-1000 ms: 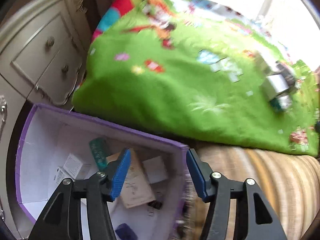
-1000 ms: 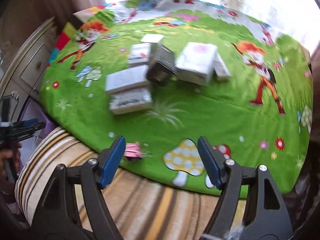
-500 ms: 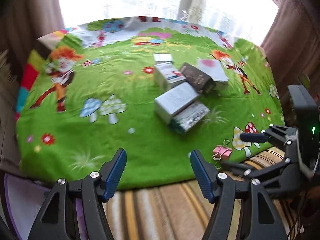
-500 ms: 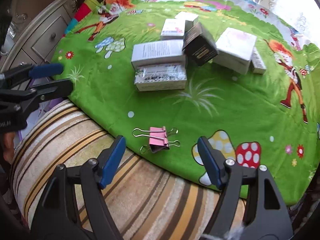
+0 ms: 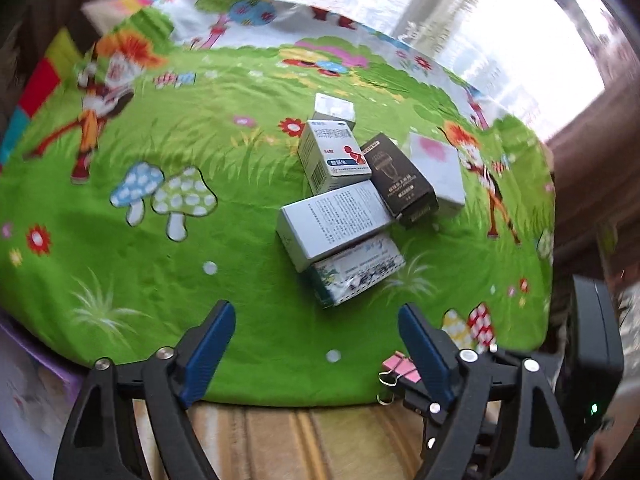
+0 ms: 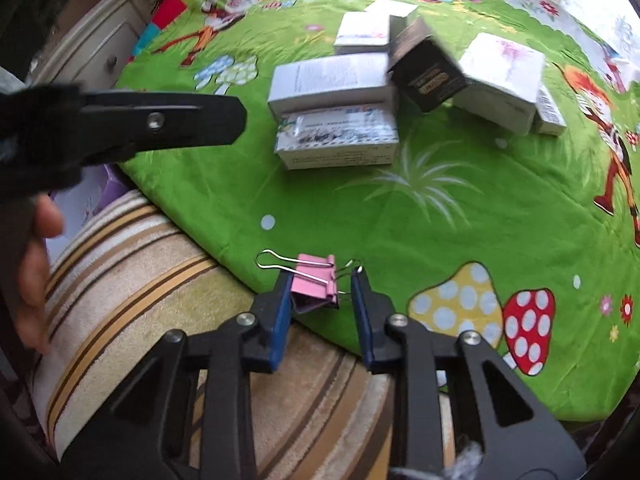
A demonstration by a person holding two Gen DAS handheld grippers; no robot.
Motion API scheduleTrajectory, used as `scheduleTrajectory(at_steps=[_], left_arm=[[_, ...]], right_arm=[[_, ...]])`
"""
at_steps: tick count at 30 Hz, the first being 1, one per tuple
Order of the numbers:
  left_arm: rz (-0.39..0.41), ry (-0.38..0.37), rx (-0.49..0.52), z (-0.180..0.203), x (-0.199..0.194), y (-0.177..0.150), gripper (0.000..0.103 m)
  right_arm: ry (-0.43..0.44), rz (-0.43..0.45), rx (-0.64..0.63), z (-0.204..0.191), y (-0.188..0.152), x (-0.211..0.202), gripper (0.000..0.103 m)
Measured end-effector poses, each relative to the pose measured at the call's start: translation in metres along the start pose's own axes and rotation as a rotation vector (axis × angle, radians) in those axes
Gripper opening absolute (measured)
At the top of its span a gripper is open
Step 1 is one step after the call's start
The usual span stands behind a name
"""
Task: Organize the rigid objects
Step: 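Grasp the pink binder clip with the right tool while the left tool grasps the Penciclovir cream box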
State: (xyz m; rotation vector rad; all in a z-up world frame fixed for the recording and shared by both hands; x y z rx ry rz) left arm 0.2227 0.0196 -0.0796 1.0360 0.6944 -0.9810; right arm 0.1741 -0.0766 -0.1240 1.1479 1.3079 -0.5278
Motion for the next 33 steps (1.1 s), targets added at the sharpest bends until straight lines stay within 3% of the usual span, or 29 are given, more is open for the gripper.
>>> scheduleTrajectory(at_steps=[5, 12, 18, 24, 28, 30, 33], left_arm=[[-0.004, -0.021, -0.133, 0.007, 0.015, 0.004, 0.097], [-0.013, 0.062, -0.215, 0.021, 0.045, 0.010, 0.101], [-0.019, 0.149, -0.248, 0.028, 0.065, 0.013, 0.102], [-0.050, 0.275, -0.203, 0.027, 0.090, 0.010, 0.101], [-0.035, 0.370, -0.091, 0.032, 0.093, 0.008, 0.086], [-0.026, 0.363, -0.075, 0.034, 0.090, 0.007, 0.079], [-0.028, 0.315, -0.069, 0.036, 0.086, 0.003, 0.079]], right_arm=[[-0.033, 0.059, 0.098, 0.031, -0.002, -0.021, 0.032], [-0.119, 0.133, 0.273, 0.090, -0.005, -0.043, 0.032], [-0.134, 0.169, 0.349, 0.112, -0.005, -0.051, 0.032], [-0.132, 0.178, 0.360, 0.114, 0.000, -0.049, 0.032], [-0.132, 0.177, 0.355, 0.112, 0.000, -0.048, 0.032], [-0.135, 0.181, 0.350, 0.110, 0.000, -0.049, 0.032], [-0.141, 0.182, 0.352, 0.109, -0.001, -0.050, 0.032]])
Point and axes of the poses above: each gripper's, at about its wrist camera, not at the fingertips, and x roughly the way its jaws point, z to its right, y to its top, the point moved 10 cm from there along x, roughly the way its jaws point, and after that the axes turned 3 degrees about -y, right-handed, at the moved point
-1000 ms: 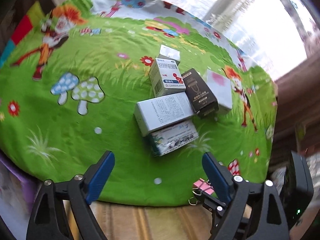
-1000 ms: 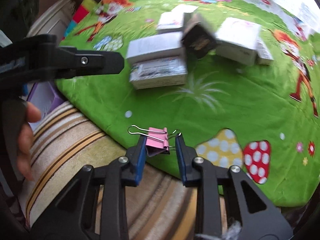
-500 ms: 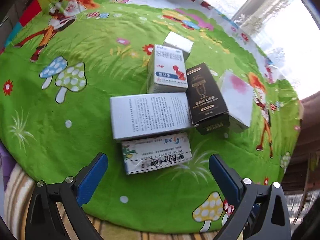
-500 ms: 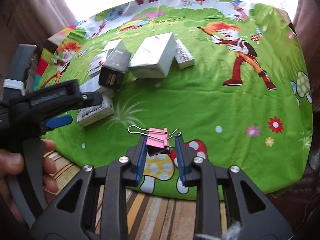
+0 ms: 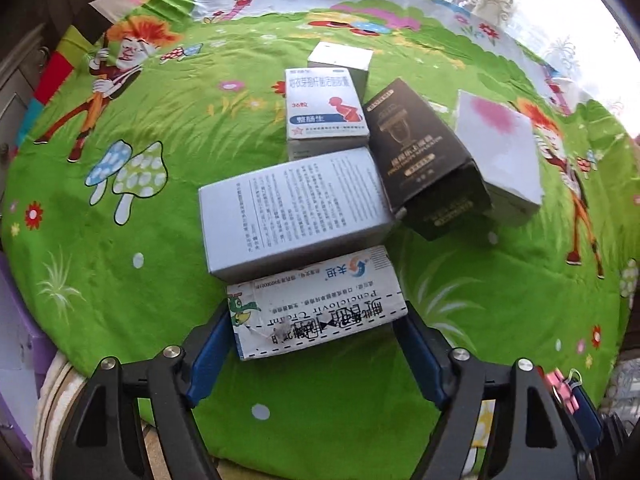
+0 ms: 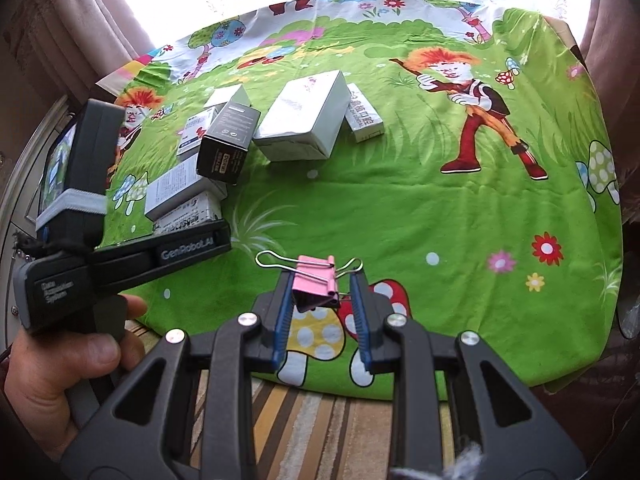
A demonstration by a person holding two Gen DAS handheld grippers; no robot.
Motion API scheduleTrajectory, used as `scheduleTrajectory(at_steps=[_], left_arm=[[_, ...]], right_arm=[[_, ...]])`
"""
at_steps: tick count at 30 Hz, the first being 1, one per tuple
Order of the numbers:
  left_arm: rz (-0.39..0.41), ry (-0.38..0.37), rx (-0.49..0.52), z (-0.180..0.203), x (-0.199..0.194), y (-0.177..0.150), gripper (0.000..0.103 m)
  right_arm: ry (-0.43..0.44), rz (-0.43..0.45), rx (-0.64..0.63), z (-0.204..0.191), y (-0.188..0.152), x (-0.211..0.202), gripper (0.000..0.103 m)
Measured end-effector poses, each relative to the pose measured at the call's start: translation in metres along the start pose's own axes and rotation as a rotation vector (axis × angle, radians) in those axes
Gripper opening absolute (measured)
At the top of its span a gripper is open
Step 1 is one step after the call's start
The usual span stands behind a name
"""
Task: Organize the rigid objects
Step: 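Grasp the pink binder clip with the right tool while the left tool grasps the Penciclovir cream box, then lift both held items and carry them over the purple box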
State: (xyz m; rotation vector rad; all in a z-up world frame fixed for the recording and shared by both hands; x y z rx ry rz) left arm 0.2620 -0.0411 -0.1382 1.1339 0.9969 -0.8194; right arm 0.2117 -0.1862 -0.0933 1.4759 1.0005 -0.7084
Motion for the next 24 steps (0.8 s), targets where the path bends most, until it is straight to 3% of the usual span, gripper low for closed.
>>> scheduleTrajectory(at_steps=[4, 14, 24], left_arm=[[0.010, -0.071, -0.012, -0.004, -0.012, -0.009, 0.079], [0.195, -0.148, -0.007, -0.044, -0.081, -0.017, 0.079], [0.313, -0.126, -0.088, -0.145, -0.131, -0.033, 0.079]], right_arm=[[-0.004, 0.004, -0.006, -0.004, -0.001, -0.004, 0.032], [0.023, 0.018, -0.060, -0.034, -0.003, -0.019, 0.031], [0.095, 0.019, -0.191, -0.107, -0.010, -0.038, 0.031]])
Point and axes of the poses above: each gripper's, at about its wrist camera, not at the fingertips, and x roughly the way its jaws point, z to its right, y to its top, the point moved 10 cm from there along x, roughly the way its jaws point, and after that the axes turned 3 degrees about -y, right-handed, at the moved point
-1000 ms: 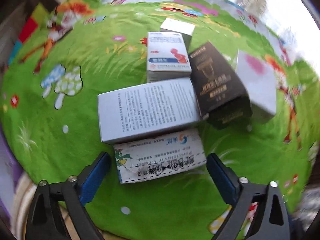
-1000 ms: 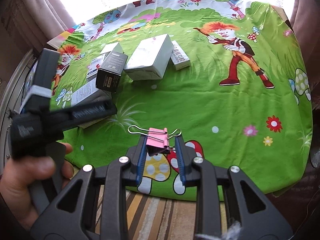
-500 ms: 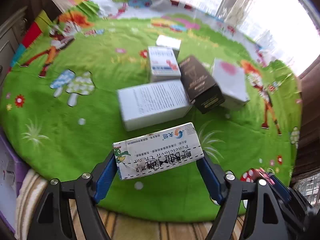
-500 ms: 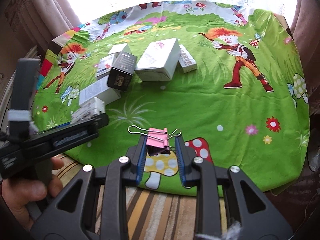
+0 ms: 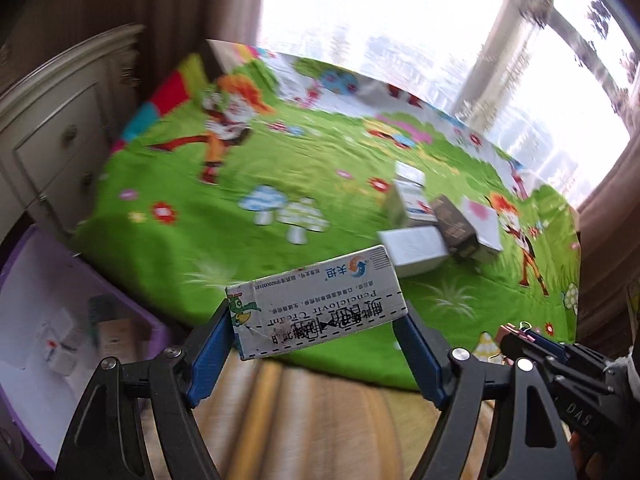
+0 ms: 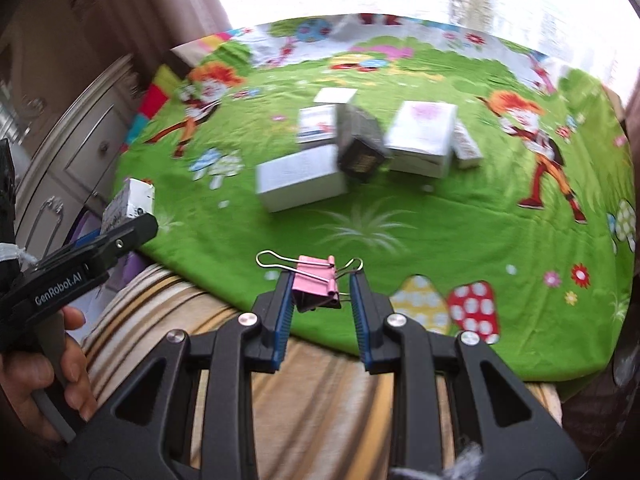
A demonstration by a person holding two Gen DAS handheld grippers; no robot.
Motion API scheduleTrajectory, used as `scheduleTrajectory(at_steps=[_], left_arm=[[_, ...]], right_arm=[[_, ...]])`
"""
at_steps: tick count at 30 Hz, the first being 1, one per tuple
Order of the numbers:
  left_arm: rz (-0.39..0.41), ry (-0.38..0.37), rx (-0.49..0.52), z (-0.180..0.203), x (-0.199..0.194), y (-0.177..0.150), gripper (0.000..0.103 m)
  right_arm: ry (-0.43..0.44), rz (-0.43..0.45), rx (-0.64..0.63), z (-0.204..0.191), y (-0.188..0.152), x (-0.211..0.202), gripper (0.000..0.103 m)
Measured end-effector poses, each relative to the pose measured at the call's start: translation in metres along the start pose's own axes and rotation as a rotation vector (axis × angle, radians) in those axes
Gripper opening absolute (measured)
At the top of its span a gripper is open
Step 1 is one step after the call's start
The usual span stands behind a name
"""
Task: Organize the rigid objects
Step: 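Lift both held items and carry them over the purple box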
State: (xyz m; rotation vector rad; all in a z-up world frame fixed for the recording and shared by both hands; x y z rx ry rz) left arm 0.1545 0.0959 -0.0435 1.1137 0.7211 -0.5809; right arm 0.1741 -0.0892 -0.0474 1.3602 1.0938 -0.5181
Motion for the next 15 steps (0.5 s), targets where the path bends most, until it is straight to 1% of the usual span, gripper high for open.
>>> scheduleTrajectory(at_steps=[2, 5, 10, 15], left_arm=[[0.011, 0.010, -0.014, -0.019, -0.009, -0.002, 0.079], [0.030, 0.055, -0.044, -0.054, -0.021, -0.005, 0.079], [0.031, 0.086, -0.114, -0.101, -0.033, -0.014, 0.079], [0.038, 0.145, -0.174, -0.148, -0.043, -0.016, 0.079]], right_arm=[[0.016, -0.005, -0.024, -0.016, 0.001, 0.000, 0.032], [0.046, -0.016, -0.069, -0.045, 0.002, 0.001, 0.032], [0.090, -0.038, -0.156, -0.096, 0.000, 0.007, 0.032], [0.136, -0.066, -0.255, -0.149, -0.005, 0.013, 0.031]])
Point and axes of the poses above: each gripper's, at about its wrist camera, not at the fingertips, and x roughly the way its jaws point, z to its right, y to its top, the point moved 10 cm from there along x, roughly the way its jaws point, and after that the axes turned 3 degrees about -y, right-handed, at the moved point
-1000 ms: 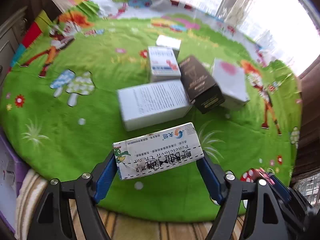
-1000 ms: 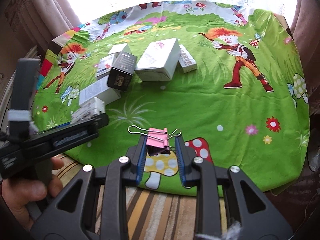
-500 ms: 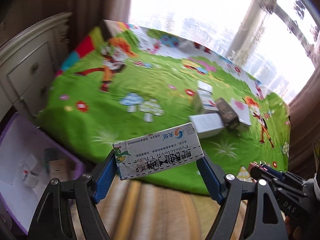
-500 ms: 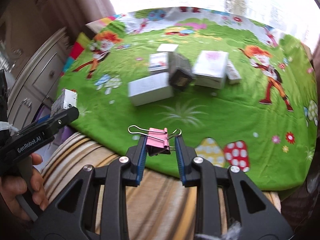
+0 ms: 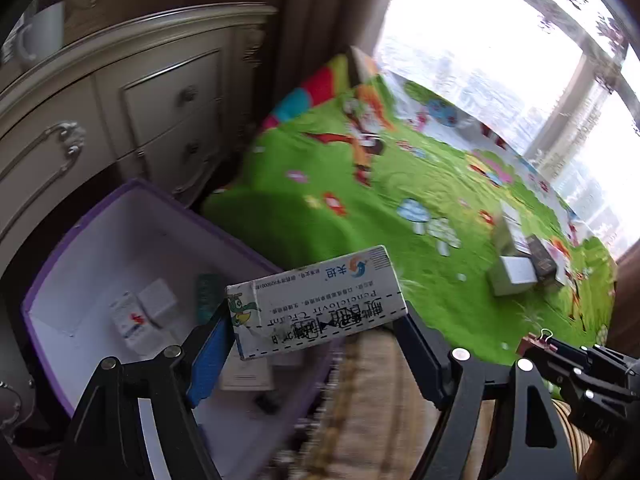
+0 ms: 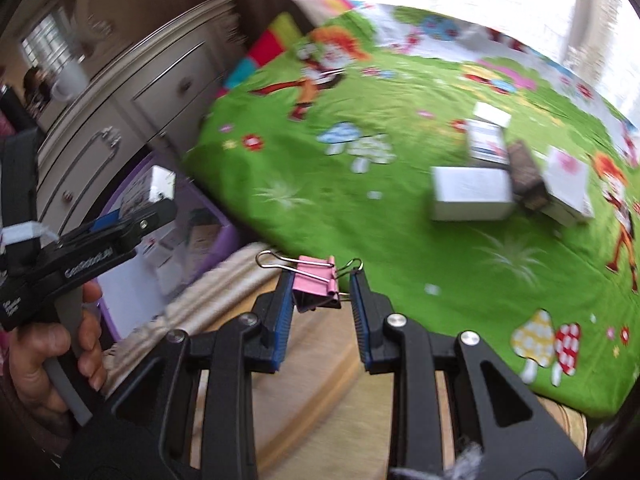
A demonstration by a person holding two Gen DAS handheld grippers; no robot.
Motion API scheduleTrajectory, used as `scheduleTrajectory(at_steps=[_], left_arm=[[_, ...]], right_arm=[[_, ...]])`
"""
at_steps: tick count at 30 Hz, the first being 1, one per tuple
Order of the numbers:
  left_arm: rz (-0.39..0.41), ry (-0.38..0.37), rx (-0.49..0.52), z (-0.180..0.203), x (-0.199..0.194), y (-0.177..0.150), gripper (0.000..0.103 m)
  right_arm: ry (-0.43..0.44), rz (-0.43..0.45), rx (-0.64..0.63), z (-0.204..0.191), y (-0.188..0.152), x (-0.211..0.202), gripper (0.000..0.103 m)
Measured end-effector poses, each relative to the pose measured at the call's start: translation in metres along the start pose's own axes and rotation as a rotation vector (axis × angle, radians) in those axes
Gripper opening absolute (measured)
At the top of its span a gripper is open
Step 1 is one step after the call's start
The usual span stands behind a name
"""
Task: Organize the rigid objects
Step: 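Lift both held items and carry them over the purple box, then open both tools over the purple box to drop the items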
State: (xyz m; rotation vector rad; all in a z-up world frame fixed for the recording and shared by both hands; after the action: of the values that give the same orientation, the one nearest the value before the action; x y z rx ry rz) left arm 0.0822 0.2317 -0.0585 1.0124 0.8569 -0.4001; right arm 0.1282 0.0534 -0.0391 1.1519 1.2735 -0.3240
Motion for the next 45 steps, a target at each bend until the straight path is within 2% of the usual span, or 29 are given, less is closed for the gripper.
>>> scheduleTrajectory(at_steps=[7, 11, 17, 24, 26, 28, 30, 32, 38, 45], left_arm=[[0.015, 0.089, -0.063, -0.060, -0.006, 0.003, 0.079], [0.011, 0.113, -0.090, -0.083, -0.006, 0.000, 0.079], [0.007, 0.136, -0.117, -0.103, -0.006, -0.004, 0.079], [-0.008, 0.157, -0.158, -0.119, -0.002, -0.008, 0.080], [-0.016, 0.160, -0.164, -0.121, 0.000, -0.009, 0.082], [-0.022, 0.155, -0.171, -0.121, 0.001, -0.011, 0.085], [-0.024, 0.154, -0.174, -0.120, 0.002, -0.011, 0.087], [-0.026, 0.155, -0.183, -0.121, 0.003, -0.012, 0.088], [-0.009, 0.118, -0.182, -0.112, -0.001, -0.008, 0.088], [0.001, 0.056, -0.115, -0.078, -0.002, -0.001, 0.088]], right_arm=[[0.041, -0.040, -0.113, -0.061, 0.009, 0.023, 0.031], [0.072, -0.060, -0.169, -0.095, 0.011, 0.036, 0.031], [0.089, -0.073, -0.254, -0.138, 0.013, 0.053, 0.031], [0.096, -0.085, -0.333, -0.169, 0.010, 0.068, 0.032], [0.102, -0.097, -0.344, -0.172, 0.007, 0.071, 0.033], [0.105, -0.101, -0.344, -0.171, 0.006, 0.072, 0.040], [0.104, -0.097, -0.334, -0.168, 0.007, 0.071, 0.060], [0.102, -0.091, -0.329, -0.166, 0.007, 0.070, 0.066], [0.072, -0.065, -0.332, -0.155, 0.010, 0.064, 0.066], [0.018, -0.031, -0.270, -0.113, 0.020, 0.054, 0.067]])
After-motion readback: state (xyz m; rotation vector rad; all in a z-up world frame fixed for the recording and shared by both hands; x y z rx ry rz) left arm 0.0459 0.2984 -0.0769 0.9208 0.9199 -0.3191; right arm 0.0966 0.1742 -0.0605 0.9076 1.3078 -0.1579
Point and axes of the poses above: each gripper's, at about its wrist camera, not at the fingertips, and x roughly the way its jaws point, z to its right, y to its top, the point moved 10 cm from there along x, roughly the way its jaws point, and after that the axes turned 3 degrees about -y, right-handed, at the moved point
